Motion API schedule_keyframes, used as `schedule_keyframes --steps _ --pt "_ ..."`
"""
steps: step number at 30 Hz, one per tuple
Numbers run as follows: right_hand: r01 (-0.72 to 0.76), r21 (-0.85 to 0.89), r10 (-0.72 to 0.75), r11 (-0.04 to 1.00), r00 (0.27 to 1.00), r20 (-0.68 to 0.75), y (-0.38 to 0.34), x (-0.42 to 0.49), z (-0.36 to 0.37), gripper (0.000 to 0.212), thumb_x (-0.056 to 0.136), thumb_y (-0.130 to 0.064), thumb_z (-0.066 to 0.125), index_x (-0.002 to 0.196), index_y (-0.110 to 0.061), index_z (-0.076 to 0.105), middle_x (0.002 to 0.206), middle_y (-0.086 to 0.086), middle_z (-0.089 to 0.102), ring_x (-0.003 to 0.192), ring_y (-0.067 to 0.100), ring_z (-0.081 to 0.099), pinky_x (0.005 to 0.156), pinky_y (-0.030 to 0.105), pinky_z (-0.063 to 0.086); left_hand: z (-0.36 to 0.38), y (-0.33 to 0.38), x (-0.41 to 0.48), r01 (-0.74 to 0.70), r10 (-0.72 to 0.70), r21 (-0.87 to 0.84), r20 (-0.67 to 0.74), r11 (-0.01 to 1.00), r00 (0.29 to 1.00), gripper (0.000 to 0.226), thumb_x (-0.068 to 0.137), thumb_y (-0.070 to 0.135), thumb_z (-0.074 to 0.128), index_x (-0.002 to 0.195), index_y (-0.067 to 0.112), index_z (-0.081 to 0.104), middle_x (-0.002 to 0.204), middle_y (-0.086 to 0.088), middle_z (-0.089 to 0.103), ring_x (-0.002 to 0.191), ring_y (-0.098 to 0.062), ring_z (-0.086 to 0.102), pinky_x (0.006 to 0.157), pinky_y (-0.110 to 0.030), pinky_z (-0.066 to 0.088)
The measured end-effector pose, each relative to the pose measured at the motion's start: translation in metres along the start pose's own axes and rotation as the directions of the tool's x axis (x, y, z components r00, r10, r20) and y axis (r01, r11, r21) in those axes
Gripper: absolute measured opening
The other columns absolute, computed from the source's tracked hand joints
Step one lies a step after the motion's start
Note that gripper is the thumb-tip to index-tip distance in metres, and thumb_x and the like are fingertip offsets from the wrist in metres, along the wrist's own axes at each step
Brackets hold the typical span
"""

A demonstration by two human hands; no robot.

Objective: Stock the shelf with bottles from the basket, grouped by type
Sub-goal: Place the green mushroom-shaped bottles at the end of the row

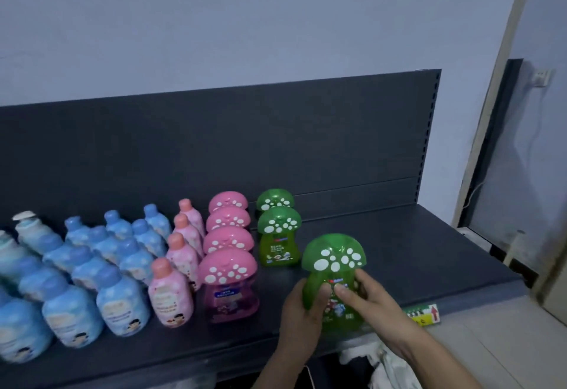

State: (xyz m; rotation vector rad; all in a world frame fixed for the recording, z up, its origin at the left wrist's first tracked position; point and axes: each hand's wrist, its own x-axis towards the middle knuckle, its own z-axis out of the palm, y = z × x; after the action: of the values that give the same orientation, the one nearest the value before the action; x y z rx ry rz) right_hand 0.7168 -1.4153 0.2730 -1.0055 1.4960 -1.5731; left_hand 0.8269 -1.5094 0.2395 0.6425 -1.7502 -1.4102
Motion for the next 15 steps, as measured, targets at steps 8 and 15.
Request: schedule_keyframes --steps 8,15 --pt "-0.086 0.037 0.083 0.996 0.993 0.080 0.021 0.055 0.034 0.044 0.084 -0.013 0.068 0.123 -0.013 0.048 0.115 0.003 0.065 0.102 0.008 0.064 0.083 0.020 0.051 -0.035 -0.015 0.010 0.023 -0.003 0.116 -0.173 0.993 0.985 0.089 0.058 0.092 0.035 0.119 0.029 0.050 0.121 0.006 0.059 0.107 0.001 0.054 0.092 -0.018 0.043" --pt "-0.123 0.092 0.109 0.988 0.983 0.147 0.037 0.073 0.043 0.084 0.051 -0.045 0.086 0.121 -0.013 0.051 0.116 0.002 0.067 0.109 0.015 0.062 0.087 0.024 0.051 -0.058 -0.017 -0.050 -0.265 0.471 0.453 -0.436 0.851 0.767 0.066 0.075 0.040 0.062 0.133 0.016 0.043 0.133 0.003 0.048 0.125 -0.006 0.044 0.107 -0.016 0.030"
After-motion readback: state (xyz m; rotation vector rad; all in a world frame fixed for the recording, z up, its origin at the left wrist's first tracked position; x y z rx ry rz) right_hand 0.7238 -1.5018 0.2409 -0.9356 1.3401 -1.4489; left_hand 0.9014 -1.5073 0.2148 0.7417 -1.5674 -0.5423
